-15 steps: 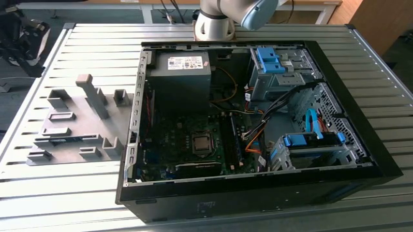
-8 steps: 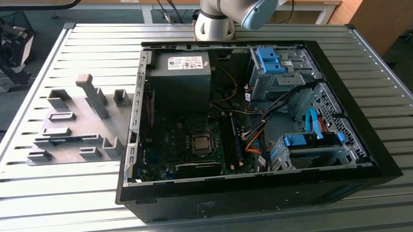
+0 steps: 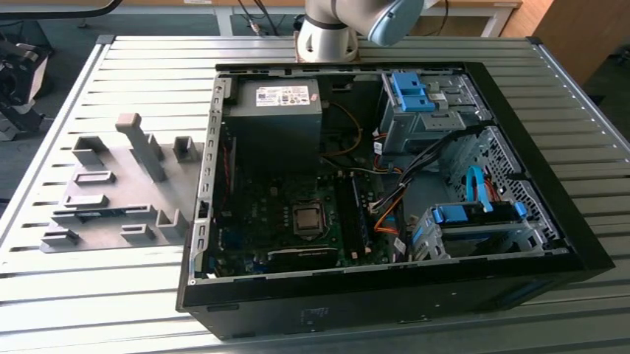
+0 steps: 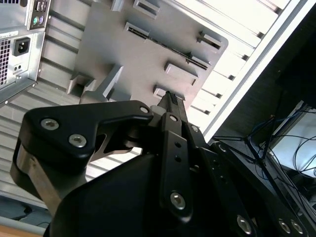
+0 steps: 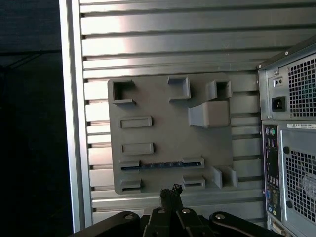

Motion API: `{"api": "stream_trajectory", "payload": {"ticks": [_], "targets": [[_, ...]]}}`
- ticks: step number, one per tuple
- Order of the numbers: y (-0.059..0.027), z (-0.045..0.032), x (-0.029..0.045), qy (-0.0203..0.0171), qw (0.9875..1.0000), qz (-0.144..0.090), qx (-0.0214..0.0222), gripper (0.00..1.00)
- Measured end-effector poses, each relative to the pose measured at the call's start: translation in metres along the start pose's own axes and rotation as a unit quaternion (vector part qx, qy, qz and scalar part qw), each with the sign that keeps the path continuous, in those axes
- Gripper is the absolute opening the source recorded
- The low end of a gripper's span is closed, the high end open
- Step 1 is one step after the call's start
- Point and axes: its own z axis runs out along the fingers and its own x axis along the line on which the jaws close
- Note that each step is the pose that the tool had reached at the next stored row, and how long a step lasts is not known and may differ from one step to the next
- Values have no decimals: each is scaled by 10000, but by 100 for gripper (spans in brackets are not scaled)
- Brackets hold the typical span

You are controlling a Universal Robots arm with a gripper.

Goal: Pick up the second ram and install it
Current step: 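Pick up the second ram and move it above second insertion slot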

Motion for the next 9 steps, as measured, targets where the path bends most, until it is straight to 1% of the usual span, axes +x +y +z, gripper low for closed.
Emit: {"api": "stream_trajectory", "payload": {"ticks": [9], "targets": [[0, 0, 1, 1, 10000, -1, 0, 11]]}}
